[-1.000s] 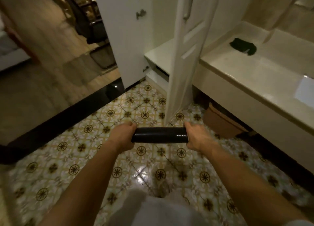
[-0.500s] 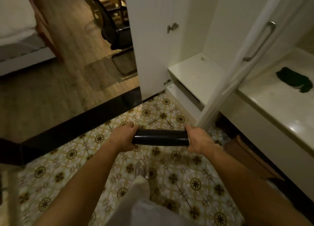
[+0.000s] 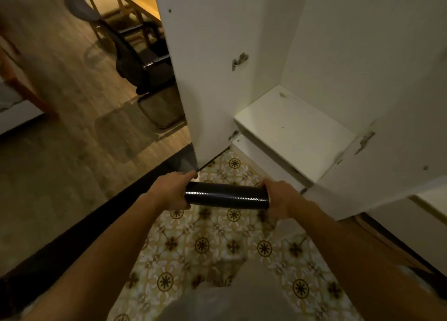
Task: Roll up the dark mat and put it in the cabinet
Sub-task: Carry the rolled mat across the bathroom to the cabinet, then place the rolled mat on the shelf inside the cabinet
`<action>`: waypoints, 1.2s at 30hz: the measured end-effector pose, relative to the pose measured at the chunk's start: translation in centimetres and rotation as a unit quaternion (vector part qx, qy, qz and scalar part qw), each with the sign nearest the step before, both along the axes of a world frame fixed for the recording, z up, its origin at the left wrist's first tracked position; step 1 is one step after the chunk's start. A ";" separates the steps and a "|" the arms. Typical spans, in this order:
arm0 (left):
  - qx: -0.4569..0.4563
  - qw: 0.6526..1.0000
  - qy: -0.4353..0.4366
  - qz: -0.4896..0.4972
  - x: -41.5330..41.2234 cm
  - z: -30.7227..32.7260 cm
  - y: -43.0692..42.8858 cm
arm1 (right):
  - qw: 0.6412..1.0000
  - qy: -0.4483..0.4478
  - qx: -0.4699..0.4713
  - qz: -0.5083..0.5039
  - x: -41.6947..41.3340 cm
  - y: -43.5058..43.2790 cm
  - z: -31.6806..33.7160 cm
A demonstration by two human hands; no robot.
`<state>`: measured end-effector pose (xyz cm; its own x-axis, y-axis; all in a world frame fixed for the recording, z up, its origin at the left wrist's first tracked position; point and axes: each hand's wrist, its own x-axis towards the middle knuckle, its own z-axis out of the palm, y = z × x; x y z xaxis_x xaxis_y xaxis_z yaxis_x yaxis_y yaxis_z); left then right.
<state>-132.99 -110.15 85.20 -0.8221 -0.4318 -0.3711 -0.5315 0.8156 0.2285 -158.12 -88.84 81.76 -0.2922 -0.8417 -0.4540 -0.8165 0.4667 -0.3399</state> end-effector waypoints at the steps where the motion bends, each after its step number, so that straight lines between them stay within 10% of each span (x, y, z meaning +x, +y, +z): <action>1: 0.015 1.000 -0.001 0.002 -0.9 -0.3 -1.3 | 1.000 -0.005 0.015 0.001 -0.9 -0.9 -0.1; 13: 0.333 0.934 0.050 0.116 -13.5 0.0 -15.7 | 0.944 -0.301 0.061 -0.116 -14.3 -6.7 1.8; 27: 0.565 0.768 0.120 0.275 -33.3 -3.1 -24.5 | 0.614 -0.566 -0.201 -0.512 -26.4 -9.4 -0.5; 36: 0.644 0.734 0.049 0.210 -50.8 -9.7 -30.9 | 0.592 -0.494 -0.258 -0.583 -38.5 -11.0 -4.5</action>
<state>-183.78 -141.03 75.54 -0.7661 0.0026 -0.6427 -0.6047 -0.3420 0.7193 -196.59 -99.84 77.25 -0.6164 -0.4314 -0.6588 0.6739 0.1437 -0.7247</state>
